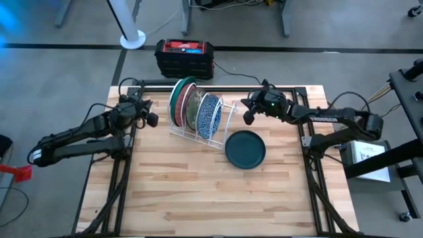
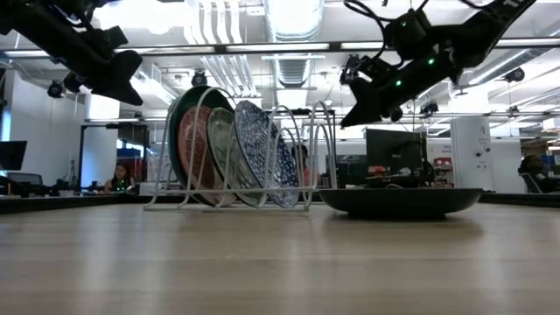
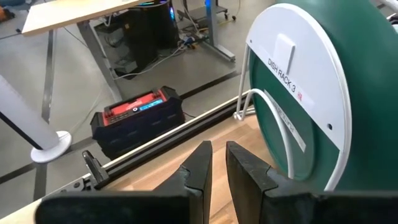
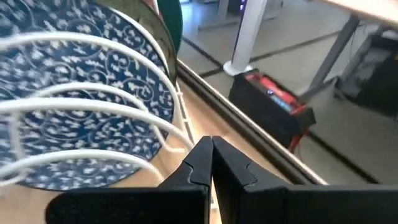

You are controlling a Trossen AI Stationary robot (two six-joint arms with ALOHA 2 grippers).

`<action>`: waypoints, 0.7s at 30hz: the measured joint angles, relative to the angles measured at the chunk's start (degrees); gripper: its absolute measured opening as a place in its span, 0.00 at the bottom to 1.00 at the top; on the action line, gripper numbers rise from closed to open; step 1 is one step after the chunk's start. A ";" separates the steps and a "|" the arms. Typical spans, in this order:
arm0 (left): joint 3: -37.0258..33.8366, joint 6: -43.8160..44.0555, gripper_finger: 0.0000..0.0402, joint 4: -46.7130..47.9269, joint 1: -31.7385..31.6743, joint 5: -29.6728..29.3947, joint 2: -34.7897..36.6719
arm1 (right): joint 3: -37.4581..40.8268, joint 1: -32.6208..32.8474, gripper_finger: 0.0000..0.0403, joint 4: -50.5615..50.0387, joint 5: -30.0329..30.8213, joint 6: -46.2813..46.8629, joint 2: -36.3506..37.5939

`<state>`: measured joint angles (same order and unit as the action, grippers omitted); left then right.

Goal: Sort dishes
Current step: Adjust the dish rack

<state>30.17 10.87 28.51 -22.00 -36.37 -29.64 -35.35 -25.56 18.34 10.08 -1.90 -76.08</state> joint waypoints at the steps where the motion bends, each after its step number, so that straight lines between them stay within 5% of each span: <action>1: 0.00 0.02 0.09 0.00 0.10 -0.01 -0.01 | 0.02 0.00 0.00 -1.36 -0.48 0.95 1.15; 6: 0.00 0.42 0.09 -0.14 0.10 -0.01 -0.05 | 0.00 -0.16 0.00 -2.29 -10.03 6.09 2.77; 21: 0.00 0.63 0.09 -0.60 0.22 -0.01 -1.82 | 0.03 -1.14 0.00 11.56 -7.40 6.08 -9.19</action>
<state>30.17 11.50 27.91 -21.78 -36.38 -31.46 -35.32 -26.70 29.90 2.68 4.18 -85.27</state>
